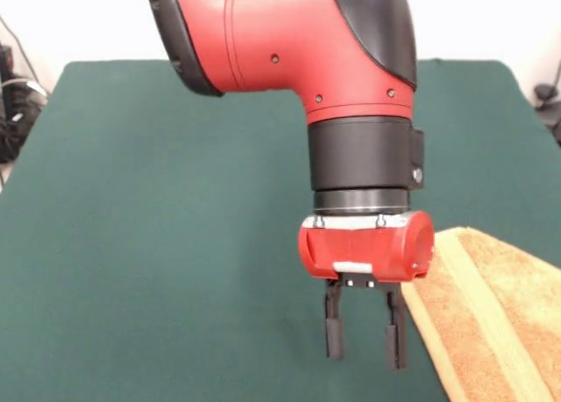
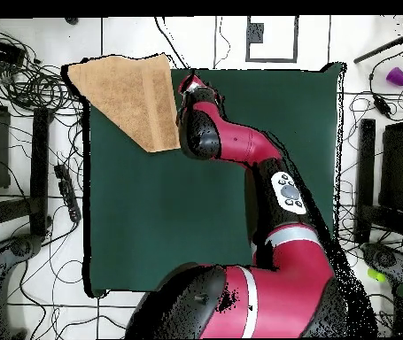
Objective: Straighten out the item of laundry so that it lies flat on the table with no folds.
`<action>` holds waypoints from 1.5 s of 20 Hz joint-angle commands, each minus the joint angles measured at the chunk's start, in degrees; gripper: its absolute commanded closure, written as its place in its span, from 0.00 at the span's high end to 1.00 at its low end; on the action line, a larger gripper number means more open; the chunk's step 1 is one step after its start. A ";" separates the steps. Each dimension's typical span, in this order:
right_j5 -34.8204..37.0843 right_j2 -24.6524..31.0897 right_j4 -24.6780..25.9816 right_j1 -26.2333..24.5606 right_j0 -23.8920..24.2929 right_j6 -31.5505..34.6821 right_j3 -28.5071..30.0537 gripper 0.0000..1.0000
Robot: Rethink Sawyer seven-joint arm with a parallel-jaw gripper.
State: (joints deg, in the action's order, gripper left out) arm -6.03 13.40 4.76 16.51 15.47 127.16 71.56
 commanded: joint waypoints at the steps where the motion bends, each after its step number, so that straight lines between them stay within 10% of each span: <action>1: 43.80 2.92 -3.54 -1.85 1.20 -5.83 -8.21 1.00; 18: 41.99 5.99 -0.90 -1.77 2.76 -4.04 -9.46 1.00; 30: 45.16 10.22 -6.45 -10.39 -1.80 1.17 -22.97 1.00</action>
State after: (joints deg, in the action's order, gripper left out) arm 33.42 14.14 3.46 11.20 18.21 127.16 53.99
